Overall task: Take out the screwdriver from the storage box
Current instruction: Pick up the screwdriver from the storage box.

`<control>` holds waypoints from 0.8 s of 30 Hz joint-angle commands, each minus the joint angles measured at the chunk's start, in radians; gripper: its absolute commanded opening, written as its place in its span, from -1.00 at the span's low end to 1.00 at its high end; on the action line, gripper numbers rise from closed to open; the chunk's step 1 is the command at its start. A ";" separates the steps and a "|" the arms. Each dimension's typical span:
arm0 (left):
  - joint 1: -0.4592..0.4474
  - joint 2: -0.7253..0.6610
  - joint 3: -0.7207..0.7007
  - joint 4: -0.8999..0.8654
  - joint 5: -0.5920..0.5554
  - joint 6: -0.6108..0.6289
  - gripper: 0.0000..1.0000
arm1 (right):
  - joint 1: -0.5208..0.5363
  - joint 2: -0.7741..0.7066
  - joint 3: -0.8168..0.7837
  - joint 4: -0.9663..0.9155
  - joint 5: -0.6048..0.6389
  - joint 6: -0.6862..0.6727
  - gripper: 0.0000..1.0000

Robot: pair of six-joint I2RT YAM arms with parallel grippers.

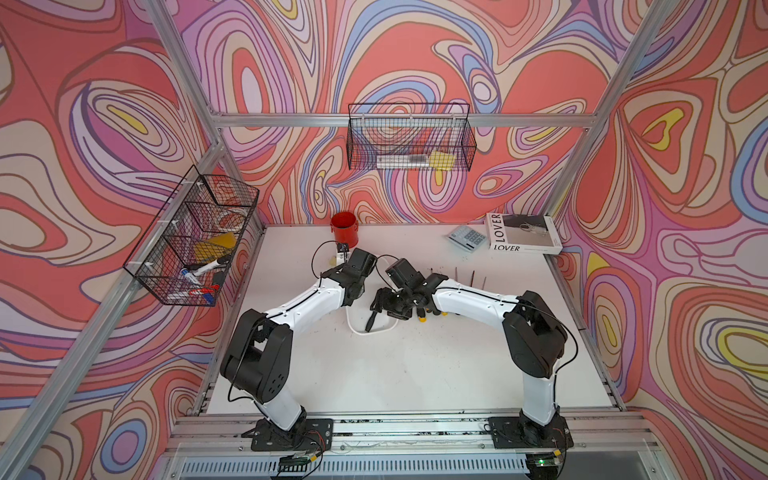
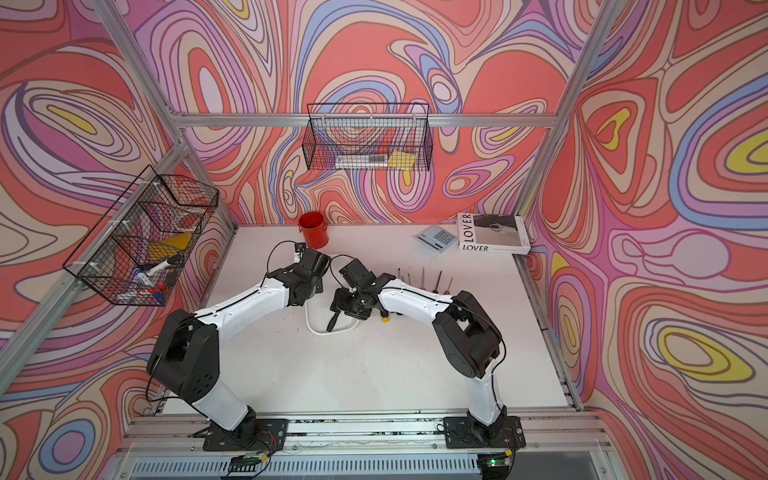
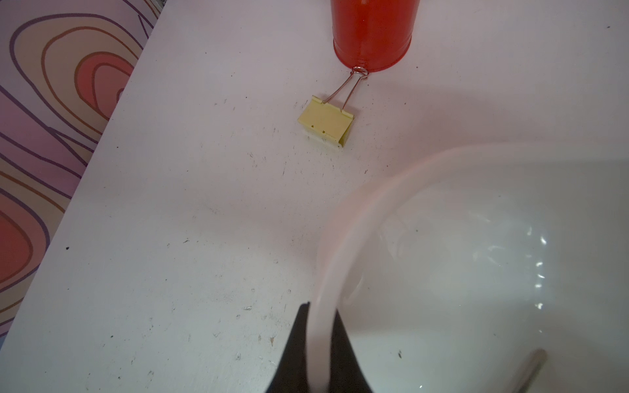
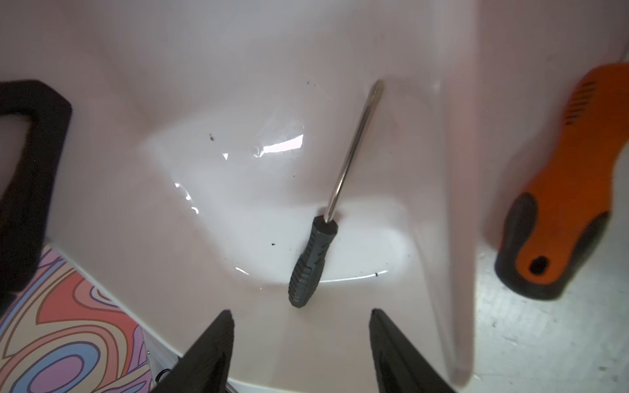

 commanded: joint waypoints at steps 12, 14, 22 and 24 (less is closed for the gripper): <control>-0.001 -0.018 0.010 0.013 0.007 -0.023 -1.00 | 0.022 0.147 0.096 -0.036 0.017 0.164 0.15; -0.002 -0.019 0.008 0.016 0.010 -0.025 -1.00 | 0.024 0.165 0.118 -0.058 0.026 0.169 0.13; -0.002 -0.020 0.011 0.019 0.009 -0.017 -1.00 | 0.030 0.202 0.171 -0.180 0.097 0.176 -0.04; -0.002 -0.019 0.012 0.021 0.012 -0.018 -1.00 | 0.029 0.212 0.169 -0.190 0.104 0.184 -0.14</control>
